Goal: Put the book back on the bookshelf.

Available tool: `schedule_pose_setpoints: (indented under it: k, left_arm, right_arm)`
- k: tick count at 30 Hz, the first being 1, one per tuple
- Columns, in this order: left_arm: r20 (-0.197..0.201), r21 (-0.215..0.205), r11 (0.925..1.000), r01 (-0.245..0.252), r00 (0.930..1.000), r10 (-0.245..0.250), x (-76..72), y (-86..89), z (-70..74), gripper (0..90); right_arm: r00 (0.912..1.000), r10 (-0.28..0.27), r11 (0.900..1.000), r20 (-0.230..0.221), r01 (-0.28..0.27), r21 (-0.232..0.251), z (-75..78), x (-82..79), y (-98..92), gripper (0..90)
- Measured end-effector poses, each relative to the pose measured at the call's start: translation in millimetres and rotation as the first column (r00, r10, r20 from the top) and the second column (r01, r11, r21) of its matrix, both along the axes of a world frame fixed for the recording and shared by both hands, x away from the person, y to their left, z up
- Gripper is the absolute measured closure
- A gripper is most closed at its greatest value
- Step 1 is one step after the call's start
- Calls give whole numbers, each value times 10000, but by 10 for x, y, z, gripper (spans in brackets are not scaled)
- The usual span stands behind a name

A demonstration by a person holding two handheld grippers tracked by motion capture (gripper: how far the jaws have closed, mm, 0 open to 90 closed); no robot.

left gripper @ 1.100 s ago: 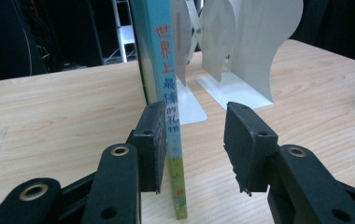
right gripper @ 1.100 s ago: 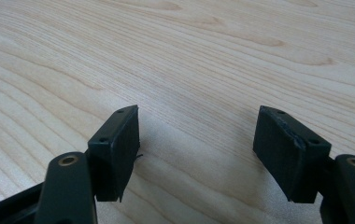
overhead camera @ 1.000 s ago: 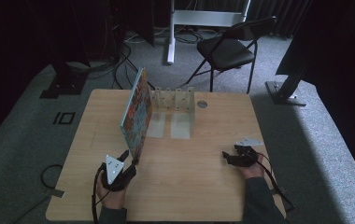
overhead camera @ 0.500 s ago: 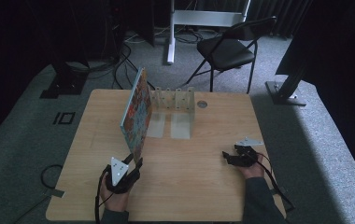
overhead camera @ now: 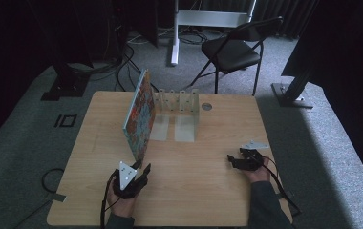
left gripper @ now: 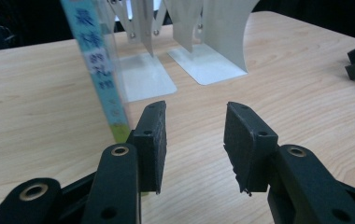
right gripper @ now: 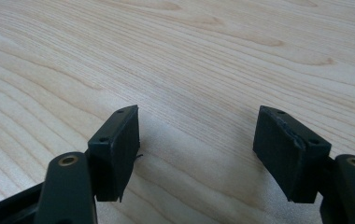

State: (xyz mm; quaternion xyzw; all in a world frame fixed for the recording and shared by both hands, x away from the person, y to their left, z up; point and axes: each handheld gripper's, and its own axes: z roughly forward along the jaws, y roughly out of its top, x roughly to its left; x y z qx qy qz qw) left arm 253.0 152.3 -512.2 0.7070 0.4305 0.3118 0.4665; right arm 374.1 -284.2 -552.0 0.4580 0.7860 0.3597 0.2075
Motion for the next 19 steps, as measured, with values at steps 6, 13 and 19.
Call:
schedule_pose_setpoints:
  k: [6,13,19]
  left_arm:
    - [-259,11,9996,271,9993,-270,21,-67,-84,591]
    - [-502,85,9985,542,9973,-537,39,-131,-168,591]
    - [-699,128,9974,707,9951,-696,50,-173,-228,589]
  right_arm:
    - [10000,3,10000,2,-3,-1,0,0,0,313]
    - [10000,3,10000,2,-3,-2,0,0,0,313]
    - [10000,1,10000,0,-1,3,0,1,0,313]
